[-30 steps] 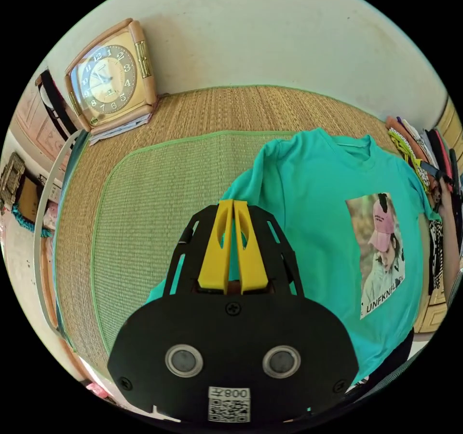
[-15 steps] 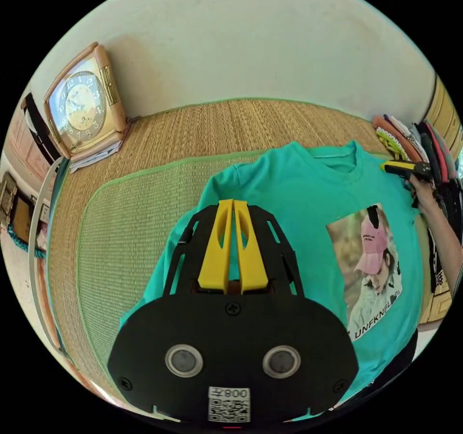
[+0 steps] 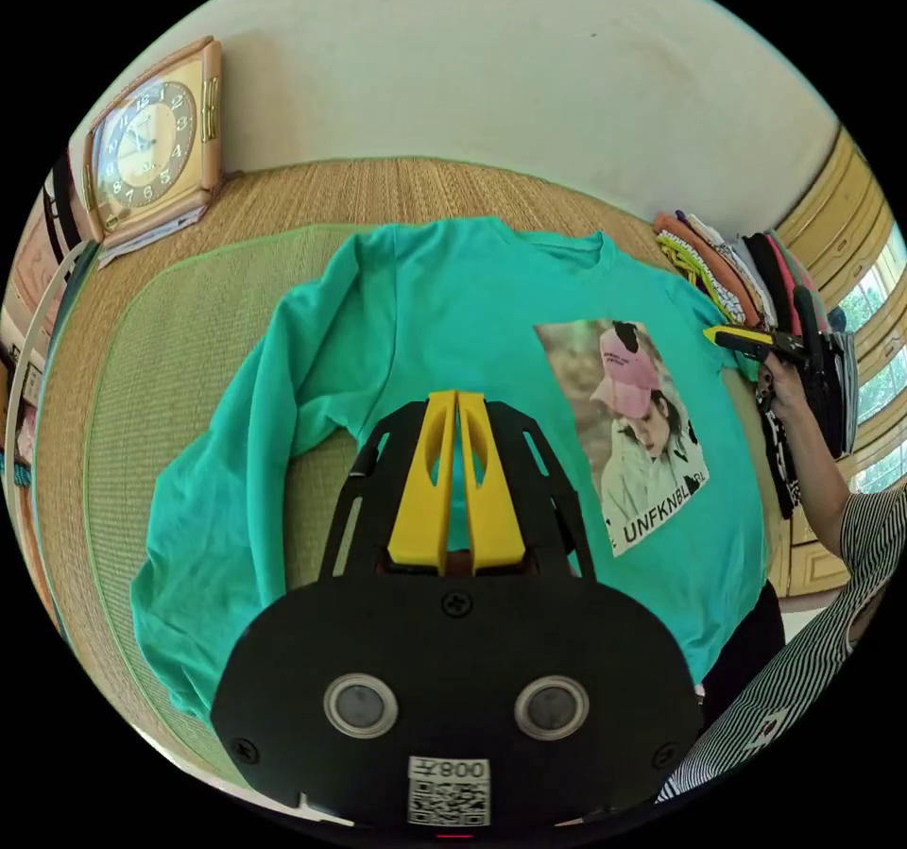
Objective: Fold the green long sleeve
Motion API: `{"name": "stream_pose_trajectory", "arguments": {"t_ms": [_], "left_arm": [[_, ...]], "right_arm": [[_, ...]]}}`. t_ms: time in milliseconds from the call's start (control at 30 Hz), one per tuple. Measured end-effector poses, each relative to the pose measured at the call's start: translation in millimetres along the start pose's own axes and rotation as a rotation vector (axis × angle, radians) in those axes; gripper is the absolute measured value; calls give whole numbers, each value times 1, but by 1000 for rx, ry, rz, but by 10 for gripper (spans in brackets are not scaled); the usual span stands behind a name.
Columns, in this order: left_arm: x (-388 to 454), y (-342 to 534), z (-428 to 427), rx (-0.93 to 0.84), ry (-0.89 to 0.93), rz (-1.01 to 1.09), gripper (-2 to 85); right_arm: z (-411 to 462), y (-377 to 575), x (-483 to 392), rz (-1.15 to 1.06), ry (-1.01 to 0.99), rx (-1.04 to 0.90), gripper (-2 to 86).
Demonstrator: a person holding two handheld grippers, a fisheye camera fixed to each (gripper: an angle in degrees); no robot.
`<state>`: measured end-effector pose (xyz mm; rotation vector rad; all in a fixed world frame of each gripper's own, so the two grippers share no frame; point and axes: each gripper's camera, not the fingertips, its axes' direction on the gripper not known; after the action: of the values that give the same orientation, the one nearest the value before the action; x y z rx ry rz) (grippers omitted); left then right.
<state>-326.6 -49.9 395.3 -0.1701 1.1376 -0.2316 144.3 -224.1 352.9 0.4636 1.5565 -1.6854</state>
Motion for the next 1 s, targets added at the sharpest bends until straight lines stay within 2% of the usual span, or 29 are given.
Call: {"name": "stream_pose_trajectory", "arguments": {"t_ms": [33, 100, 167, 300, 367, 433, 467, 600, 767, 900, 1000], "left_arm": [[-3, 2, 7, -31, -18, -10, 2], [-16, 9, 16, -13, -13, -36, 2], [-20, 10, 19, -24, -47, -58, 2], [-15, 34, 14, 27, 25, -52, 2], [-13, 49, 20, 25, 32, -57, 2], [-15, 59, 41, -49, 23, -57, 1], [-19, 64, 55, -96, 10, -54, 1], [-23, 82, 45, -42, 56, -85, 1], [-8, 144, 50, -82, 91, -97, 2], [-14, 190, 92, -191, 58, -184, 1], [-26, 201, 109, -167, 140, -275, 2]], "right_arm": [[16, 6, 9, 12, 8, -60, 0], [14, 11, 30, 97, -99, -14, 0], [11, 12, 42, 135, -117, -12, 0], [-16, 44, 32, 103, -155, 62, 0], [-17, 65, 23, 89, -123, 53, 1], [8, 84, 18, 67, -94, -63, 1], [9, 89, 20, 77, -98, -38, 1], [-21, 108, 28, 100, -174, 8, 0], [-46, 182, 2, 79, -253, -9, 0], [-23, 247, -15, 111, -296, -137, 0], [-19, 275, -10, 167, -313, -117, 1]]}}
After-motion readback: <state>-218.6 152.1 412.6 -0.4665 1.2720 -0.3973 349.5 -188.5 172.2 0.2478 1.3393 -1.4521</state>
